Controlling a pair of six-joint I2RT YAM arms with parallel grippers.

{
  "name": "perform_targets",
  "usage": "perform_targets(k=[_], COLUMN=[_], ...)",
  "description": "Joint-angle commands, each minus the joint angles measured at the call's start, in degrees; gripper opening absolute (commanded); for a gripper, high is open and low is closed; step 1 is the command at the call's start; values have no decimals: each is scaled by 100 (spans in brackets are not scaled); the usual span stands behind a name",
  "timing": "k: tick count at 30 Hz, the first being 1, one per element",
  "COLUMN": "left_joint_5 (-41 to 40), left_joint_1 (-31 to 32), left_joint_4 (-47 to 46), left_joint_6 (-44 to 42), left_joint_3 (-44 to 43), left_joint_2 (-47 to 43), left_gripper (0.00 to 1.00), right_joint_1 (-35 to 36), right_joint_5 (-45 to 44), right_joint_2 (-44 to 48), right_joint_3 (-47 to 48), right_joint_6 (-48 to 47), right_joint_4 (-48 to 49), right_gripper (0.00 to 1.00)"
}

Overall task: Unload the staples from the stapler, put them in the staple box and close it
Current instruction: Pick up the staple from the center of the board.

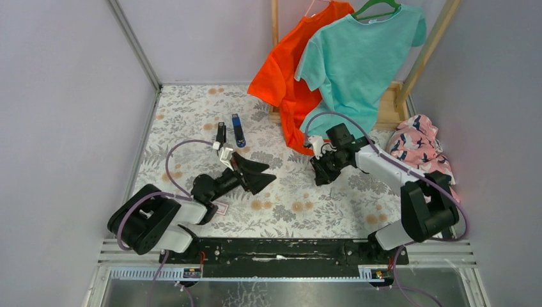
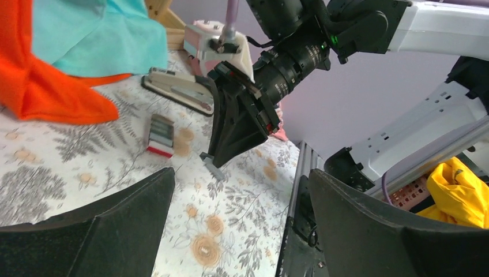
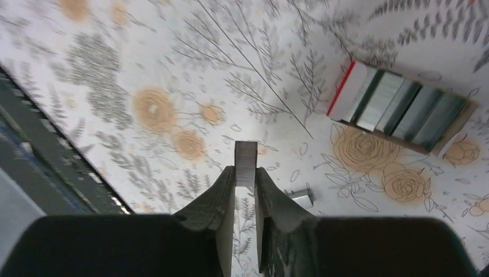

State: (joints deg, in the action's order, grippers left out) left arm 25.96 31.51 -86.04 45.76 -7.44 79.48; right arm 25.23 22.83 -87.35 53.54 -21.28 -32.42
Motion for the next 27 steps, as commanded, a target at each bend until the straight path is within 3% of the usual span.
perform_targets(k=[1,16,27], left_joint_5=[416,310,263], left_joint_1=[79,101,180], left_joint_4=[-573,-603,-594], left_joint_6=[-54,1177,1411], left_joint_3=[-513,-1578,-1941], left_joint_2=[221,311,327], left_gripper=[91,75,68], right_joint_1=[-155,-263,-258], right_joint_5=[1196,3958,4728], right_joint_2=[609,645,612], right_joint_3=[425,2325,2179], right_joint_6=[11,705,1536], right_joint_4=[-76,-219,475], right_gripper=[12,13,13])
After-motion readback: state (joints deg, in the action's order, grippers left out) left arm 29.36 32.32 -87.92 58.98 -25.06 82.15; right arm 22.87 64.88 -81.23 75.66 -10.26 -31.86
